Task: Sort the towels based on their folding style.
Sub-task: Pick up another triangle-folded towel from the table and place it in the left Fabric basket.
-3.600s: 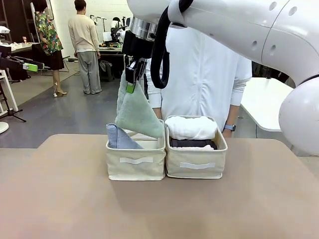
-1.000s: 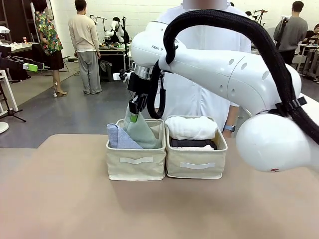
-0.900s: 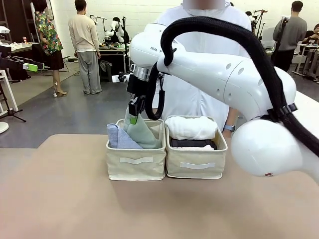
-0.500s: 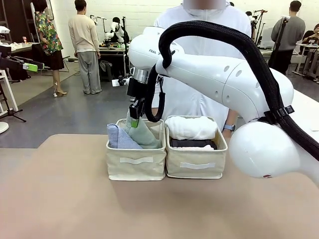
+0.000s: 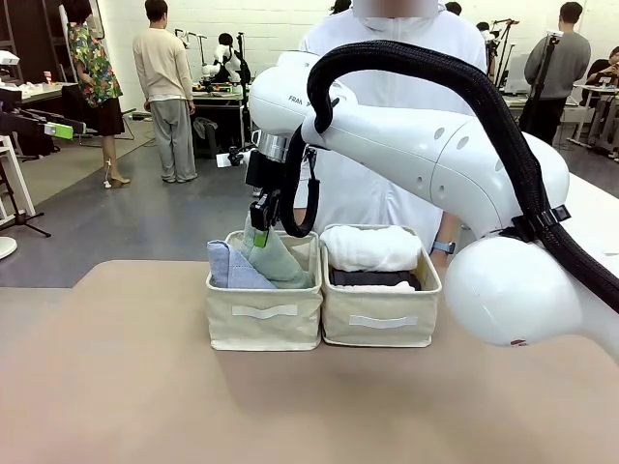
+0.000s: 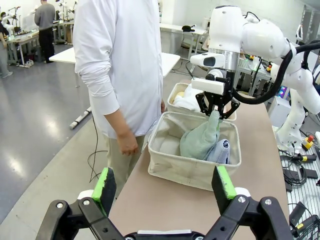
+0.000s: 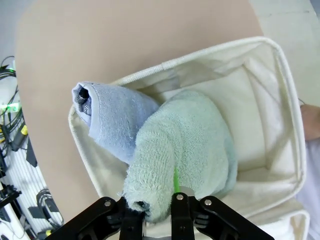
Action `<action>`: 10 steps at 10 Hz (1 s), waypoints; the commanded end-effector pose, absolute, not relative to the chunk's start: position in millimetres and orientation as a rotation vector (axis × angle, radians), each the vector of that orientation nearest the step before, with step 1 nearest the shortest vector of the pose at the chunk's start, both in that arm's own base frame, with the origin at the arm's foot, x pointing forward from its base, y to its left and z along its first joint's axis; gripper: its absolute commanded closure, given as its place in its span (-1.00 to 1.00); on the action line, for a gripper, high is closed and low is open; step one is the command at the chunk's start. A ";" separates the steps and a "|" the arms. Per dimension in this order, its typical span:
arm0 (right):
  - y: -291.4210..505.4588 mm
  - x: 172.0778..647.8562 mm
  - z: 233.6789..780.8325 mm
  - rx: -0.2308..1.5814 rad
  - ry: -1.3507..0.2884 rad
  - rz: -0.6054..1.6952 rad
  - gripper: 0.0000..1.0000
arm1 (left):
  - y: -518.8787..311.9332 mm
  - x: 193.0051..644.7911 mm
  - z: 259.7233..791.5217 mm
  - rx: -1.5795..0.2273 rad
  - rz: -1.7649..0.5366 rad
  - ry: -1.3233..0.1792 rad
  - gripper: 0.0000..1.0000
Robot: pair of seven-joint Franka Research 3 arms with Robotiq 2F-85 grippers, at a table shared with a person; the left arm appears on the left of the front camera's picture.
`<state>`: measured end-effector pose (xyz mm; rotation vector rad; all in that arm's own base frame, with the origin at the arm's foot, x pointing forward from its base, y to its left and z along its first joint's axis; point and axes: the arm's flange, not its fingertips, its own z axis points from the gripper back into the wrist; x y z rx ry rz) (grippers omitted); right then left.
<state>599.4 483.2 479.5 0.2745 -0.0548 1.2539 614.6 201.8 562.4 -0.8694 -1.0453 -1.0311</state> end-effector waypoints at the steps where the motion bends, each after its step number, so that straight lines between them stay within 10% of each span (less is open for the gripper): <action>1: 483.2 599.4 479.5 0.274 -0.055 1.254 0.64 | 201.1 614.7 563.4 -0.873 -1.021 -1.063 -1.00; 10: 503.8 626.0 448.4 0.289 -0.023 1.290 0.64 | 201.1 614.7 563.4 -0.873 -1.021 -1.063 -1.00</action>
